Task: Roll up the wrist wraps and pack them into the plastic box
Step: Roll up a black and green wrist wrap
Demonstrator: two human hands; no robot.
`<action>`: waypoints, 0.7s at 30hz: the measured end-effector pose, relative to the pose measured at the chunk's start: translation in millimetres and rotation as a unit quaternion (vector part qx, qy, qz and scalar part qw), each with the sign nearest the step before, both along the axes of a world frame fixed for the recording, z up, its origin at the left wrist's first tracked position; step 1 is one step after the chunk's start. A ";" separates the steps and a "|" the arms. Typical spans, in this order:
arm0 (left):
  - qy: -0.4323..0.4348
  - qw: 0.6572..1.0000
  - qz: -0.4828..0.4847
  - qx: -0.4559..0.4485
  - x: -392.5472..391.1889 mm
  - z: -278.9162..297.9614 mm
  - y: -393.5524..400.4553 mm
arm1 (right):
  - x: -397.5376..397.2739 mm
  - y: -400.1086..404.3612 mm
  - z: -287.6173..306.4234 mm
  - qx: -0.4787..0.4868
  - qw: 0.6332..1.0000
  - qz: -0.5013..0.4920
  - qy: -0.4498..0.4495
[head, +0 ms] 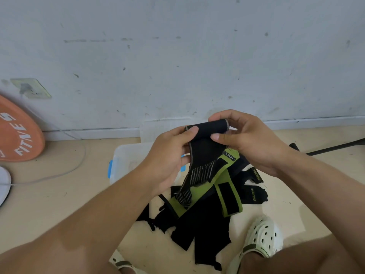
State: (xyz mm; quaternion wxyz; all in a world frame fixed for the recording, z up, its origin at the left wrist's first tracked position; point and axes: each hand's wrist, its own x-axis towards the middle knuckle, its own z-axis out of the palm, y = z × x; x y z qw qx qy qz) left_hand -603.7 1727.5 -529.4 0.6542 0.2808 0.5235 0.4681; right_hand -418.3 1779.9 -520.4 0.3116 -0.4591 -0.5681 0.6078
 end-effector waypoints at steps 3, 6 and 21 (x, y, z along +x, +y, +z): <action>0.007 1.000 0.015 0.025 -2.4 0.8 2.0 | 1.2 1.8 1.9 -0.030 0.999 -0.001 0.022; 0.026 0.999 0.013 0.039 -3.8 0.9 1.5 | 1.6 3.0 1.8 -0.058 0.998 -0.003 0.032; 0.265 0.962 0.012 0.071 15.5 -3.7 -12.3 | -22.6 -26.8 -15.3 -0.065 0.986 -0.100 0.113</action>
